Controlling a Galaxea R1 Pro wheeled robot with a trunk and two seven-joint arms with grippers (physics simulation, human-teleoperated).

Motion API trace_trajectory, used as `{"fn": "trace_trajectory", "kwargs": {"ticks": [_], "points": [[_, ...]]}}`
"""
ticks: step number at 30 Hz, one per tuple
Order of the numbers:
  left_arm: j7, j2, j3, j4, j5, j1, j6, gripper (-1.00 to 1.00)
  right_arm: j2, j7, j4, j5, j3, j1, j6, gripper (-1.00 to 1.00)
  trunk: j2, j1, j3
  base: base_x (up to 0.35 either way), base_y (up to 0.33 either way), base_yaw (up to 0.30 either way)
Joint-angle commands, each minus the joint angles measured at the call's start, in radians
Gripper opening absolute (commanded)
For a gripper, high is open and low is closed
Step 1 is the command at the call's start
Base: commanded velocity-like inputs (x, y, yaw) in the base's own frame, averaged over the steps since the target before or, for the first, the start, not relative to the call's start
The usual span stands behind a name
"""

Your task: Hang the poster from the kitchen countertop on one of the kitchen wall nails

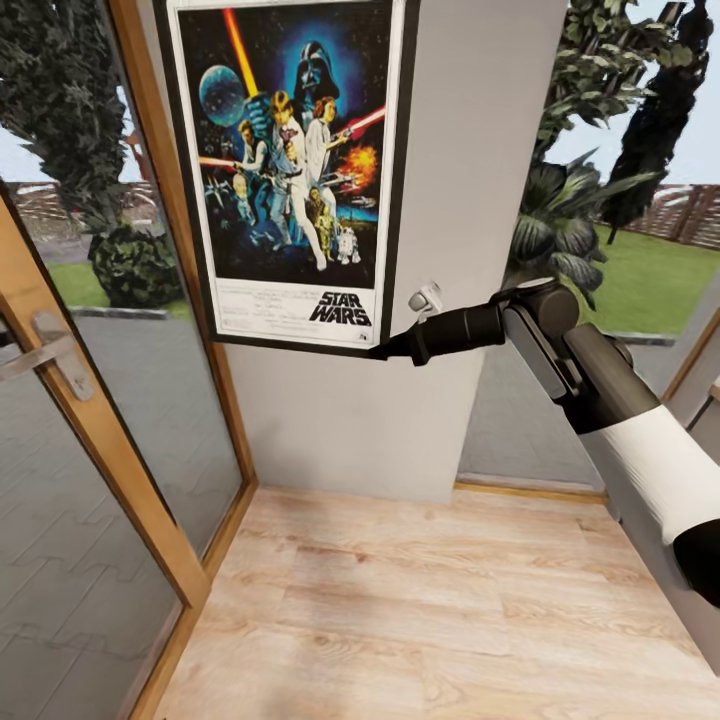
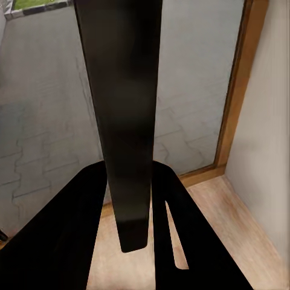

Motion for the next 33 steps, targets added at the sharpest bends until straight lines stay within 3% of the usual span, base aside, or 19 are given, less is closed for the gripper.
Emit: {"fn": "trace_trajectory", "kwargs": {"ticks": [1, 21, 33], "points": [[-0.002, 0.000, 0.000, -0.001, 0.004, 0.000, 0.010, 1.00, -0.001, 0.001, 0.000, -0.003, 0.002, -0.001, 0.003, -1.00, -0.002, 0.001, -0.002, 0.124, 0.000, 0.000], [-0.002, 0.000, 0.001, -0.001, 0.004, 0.000, 0.010, 1.00, -0.002, -0.002, 0.000, -0.003, 0.002, 0.012, -0.049, -1.00, -0.002, 0.001, -0.002, 0.016, 0.000, 0.000], [-0.002, 0.001, 0.001, -0.001, 0.004, 0.000, 0.010, 1.00, 0.000, -0.004, 0.004, -0.004, 0.002, 0.049, -0.080, -1.00, -0.002, 0.001, -0.002, 0.000, 0.000, 0.000]]}}
